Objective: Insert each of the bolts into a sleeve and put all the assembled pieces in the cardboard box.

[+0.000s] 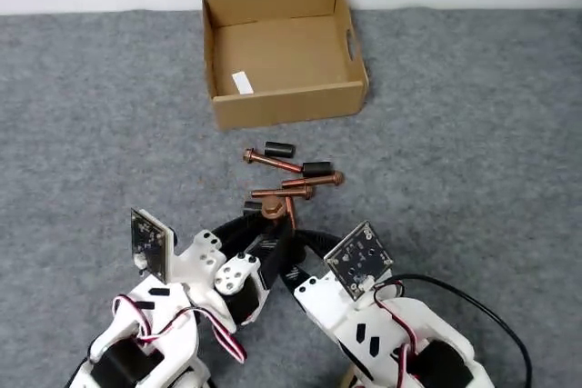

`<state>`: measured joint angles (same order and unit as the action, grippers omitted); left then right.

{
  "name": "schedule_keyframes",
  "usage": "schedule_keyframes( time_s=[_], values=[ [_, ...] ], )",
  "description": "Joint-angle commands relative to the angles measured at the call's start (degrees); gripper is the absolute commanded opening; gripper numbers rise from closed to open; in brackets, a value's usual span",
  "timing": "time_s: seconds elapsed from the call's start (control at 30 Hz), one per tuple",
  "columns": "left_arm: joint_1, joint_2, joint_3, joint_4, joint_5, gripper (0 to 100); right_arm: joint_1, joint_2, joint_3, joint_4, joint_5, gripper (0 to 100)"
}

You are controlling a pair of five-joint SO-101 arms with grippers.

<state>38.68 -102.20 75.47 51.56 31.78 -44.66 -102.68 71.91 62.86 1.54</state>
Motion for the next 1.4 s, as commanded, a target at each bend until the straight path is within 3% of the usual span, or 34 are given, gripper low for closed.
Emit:
schedule_keyframes(
  time_s=[0.0,0.17,0.23,0.4,0.7,0.9,0.97,1.07,1.2,1.37],
  values=[
    [0.5,-0.3,-0.6,1.7,-0.1,1,0.3,-0.5,-0.9,-1.8,0.6,0.8],
    [0.4,-0.2,-0.7,6.2,-12.8,2,0.4,-0.5,-1.1,-1.8,2.8,0.8],
    [0.3,-0.2,-0.9,8.1,-16.1,7,0.5,-0.5,-1.1,-1.8,3.4,0.8],
    [-0.6,-0.2,-1.1,11.6,-16.1,22,0.5,-0.6,-1.1,-1.8,3.4,0.8],
    [-5.5,-0.2,-7.1,13.4,-16.4,23,0.7,-0.6,-0.6,-1.4,3.4,0.8],
    [-11.8,-0.4,-11.6,14.0,-16.4,22,3.7,-0.5,0.5,-1.7,1.8,0.8],
    [-15.7,-0.4,-11.7,13.9,-16.5,17,7.6,-0.5,1.0,-1.1,-0.6,0.8],
    [-22.6,-0.4,-10.8,13.9,-16.5,1,12.0,-0.4,1.1,0.3,-4.7,0.8],
    [-31.1,-0.5,-4.4,13.9,-16.6,0,15.1,-0.4,0.9,0.2,-6.3,0.8],
    [-37.0,-0.5,10.5,10.2,-22.1,0,17.3,-0.4,0.7,0.2,-6.7,0.8]
  ],
)
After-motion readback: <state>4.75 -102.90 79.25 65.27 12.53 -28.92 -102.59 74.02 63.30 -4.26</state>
